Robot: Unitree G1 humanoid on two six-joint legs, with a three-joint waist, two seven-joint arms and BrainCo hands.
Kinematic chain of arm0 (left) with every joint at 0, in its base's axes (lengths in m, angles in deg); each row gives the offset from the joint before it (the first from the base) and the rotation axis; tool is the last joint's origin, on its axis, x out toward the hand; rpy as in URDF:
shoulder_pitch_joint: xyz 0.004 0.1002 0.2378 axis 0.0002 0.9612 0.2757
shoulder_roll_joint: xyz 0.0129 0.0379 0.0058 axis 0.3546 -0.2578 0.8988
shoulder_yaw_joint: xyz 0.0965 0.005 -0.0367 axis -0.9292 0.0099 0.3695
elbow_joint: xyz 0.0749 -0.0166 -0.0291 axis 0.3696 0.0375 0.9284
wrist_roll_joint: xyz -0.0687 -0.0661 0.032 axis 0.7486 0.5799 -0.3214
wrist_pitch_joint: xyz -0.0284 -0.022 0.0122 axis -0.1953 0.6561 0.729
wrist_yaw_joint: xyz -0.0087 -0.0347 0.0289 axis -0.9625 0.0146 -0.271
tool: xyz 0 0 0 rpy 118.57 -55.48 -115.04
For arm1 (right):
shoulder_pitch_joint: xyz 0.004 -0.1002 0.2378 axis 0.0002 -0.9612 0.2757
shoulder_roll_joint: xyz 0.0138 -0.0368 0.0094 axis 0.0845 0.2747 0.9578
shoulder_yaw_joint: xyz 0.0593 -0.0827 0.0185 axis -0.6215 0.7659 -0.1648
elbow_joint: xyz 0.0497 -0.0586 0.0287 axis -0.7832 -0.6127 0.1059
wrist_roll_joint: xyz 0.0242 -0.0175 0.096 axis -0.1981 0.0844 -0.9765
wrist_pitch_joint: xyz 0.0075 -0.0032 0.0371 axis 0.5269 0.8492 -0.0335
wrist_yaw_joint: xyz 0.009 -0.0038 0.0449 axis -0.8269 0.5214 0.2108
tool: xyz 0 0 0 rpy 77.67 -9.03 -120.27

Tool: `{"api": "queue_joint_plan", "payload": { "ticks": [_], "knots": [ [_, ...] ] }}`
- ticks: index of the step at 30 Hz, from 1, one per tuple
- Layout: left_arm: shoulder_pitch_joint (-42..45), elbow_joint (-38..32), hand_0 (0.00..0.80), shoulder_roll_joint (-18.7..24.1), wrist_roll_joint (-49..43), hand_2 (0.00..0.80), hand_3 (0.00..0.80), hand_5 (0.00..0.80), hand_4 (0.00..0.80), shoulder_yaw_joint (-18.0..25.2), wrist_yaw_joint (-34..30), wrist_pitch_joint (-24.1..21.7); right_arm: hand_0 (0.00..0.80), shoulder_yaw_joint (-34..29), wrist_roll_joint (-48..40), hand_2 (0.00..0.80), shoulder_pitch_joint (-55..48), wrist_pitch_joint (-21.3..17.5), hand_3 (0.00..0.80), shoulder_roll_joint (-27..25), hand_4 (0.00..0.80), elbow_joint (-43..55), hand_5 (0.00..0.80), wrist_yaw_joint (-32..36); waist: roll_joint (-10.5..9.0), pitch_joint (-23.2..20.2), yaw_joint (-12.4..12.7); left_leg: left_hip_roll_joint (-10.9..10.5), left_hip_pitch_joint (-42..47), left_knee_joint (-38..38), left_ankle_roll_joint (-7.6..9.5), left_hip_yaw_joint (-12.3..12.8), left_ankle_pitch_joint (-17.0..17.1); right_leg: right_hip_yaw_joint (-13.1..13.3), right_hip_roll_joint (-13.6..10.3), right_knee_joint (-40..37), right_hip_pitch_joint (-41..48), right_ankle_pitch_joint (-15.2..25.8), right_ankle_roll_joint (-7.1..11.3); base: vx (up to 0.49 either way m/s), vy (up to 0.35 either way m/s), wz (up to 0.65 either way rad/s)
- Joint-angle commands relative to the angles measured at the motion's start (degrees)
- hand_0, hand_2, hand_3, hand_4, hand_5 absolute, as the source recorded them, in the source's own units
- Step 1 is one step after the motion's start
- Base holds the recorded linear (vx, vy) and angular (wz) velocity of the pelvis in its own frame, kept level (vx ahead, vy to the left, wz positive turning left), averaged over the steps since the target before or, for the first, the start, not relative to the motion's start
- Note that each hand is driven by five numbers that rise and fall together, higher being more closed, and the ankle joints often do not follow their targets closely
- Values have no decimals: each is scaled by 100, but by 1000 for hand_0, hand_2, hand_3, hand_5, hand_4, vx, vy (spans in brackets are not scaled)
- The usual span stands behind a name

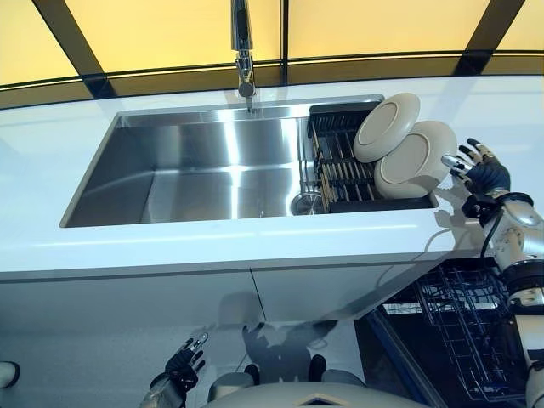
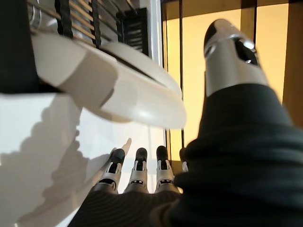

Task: Take plates into dishwasher

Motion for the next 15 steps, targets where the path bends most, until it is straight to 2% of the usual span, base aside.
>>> {"api": "queue_joint_plan", "payload": {
  "ticks": [1, 9, 15],
  "knots": [
    [-205, 200, 0, 193, 57, 0, 0, 0, 0, -120, -26, -201, 0, 172, -259, 0, 548, -161, 0, 127, 0, -48, 0, 88, -333, -175, 278, -237, -207, 366, 6, 222, -462, -225, -116, 150, 136, -476, 295, 0, 0, 0],
    [-208, 239, 0, 201, 41, 0, 0, 0, 0, -116, 7, -230, 0, 281, -330, 0, 684, -58, 0, 251, 0, -54, 0, 74, -331, -162, 312, -244, -166, 318, 12, 200, -453, -242, -111, 113, 167, -452, 302, 0, 0, 0],
    [-232, 250, 0, 198, 79, 0, 0, 0, 0, -142, -25, -268, 0, 360, -258, 0, 776, 180, 0, 292, 0, -199, 0, 142, -345, -163, 347, -244, -175, 333, 17, 200, -453, -259, -119, 125, 168, -456, 302, 0, 0, 0]
  ]
}}
